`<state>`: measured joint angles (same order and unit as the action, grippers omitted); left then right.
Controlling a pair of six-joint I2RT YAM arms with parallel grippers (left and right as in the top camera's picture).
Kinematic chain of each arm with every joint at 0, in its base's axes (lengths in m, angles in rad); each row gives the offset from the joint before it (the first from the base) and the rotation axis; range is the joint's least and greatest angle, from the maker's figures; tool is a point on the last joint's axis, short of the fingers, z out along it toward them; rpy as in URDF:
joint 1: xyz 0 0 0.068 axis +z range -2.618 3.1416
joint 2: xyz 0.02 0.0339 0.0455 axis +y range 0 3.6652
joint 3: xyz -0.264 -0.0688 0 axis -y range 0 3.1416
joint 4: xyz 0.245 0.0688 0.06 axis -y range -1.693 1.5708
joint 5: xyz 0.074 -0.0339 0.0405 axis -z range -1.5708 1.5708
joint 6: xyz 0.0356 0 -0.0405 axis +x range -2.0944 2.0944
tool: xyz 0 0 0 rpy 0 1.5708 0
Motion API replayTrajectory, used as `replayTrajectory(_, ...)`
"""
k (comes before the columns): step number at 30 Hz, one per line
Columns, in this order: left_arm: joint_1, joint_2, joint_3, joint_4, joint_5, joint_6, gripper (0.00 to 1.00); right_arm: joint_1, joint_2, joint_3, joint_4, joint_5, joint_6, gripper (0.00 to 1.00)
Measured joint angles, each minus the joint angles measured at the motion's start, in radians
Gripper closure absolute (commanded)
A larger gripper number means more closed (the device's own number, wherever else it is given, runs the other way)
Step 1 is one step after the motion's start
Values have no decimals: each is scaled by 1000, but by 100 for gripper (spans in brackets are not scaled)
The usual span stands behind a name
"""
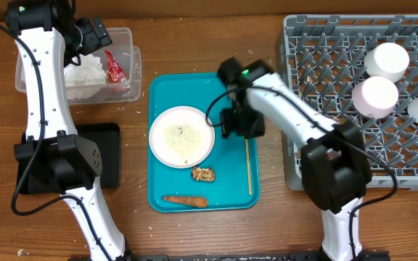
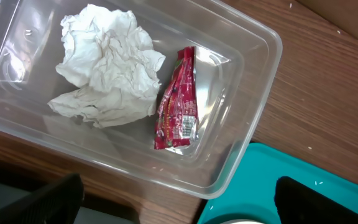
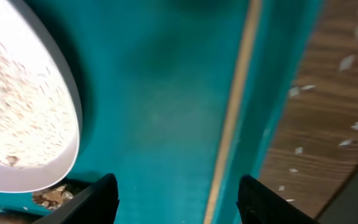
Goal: Sort waste into correct bins and load items into the dishwasher
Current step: 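Move the right gripper to the wooden chopstick and grasp it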
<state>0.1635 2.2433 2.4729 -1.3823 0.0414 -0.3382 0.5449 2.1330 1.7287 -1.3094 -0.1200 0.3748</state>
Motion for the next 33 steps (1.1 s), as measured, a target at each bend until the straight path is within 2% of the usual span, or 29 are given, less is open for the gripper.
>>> replayTrajectory(26, 0, 0, 0, 0, 0, 0, 0, 13, 17, -173, 122, 24, 14, 43)
replayTrajectory(30, 0, 0, 0, 0, 0, 0, 0, 13, 17, -173, 122, 34, 10, 56)
replayTrajectory(33, 0, 0, 0, 0, 0, 0, 0, 13, 17, -173, 124, 39, 14, 71)
